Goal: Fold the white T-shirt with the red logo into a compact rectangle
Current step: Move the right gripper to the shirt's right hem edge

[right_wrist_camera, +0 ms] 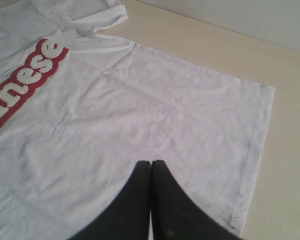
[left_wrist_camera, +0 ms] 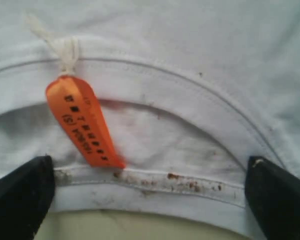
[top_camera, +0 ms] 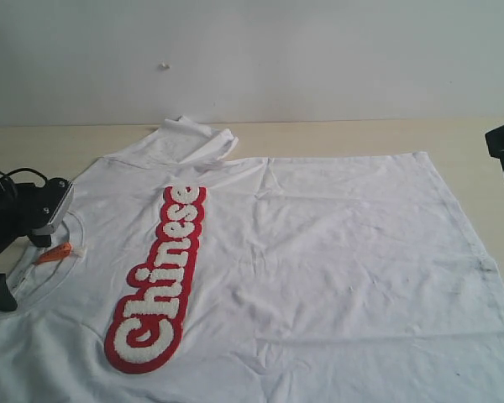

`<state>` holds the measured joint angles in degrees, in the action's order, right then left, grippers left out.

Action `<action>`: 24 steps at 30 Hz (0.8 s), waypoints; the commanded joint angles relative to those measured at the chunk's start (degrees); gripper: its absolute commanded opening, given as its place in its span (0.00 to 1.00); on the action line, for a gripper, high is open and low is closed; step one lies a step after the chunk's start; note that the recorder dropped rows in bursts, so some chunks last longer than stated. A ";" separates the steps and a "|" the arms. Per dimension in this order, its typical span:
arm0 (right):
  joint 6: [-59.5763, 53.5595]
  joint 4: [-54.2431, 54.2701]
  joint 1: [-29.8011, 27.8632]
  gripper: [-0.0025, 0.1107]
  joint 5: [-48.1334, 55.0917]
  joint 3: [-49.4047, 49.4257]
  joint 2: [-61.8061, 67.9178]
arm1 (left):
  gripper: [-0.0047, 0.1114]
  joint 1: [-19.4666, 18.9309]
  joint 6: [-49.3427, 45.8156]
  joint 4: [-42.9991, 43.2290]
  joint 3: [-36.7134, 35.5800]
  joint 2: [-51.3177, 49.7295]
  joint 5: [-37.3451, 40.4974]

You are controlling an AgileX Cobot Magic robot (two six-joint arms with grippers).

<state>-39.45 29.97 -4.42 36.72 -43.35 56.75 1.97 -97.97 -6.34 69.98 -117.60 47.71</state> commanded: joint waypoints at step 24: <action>-1.38 1.59 -0.30 0.33 -0.29 -0.44 0.14 | 0.95 -0.28 0.11 3.12 -0.53 -1.49 -2.41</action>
<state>-40.56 30.79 -4.42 36.72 -43.35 56.75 1.97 -97.97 -6.29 69.98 -117.60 47.71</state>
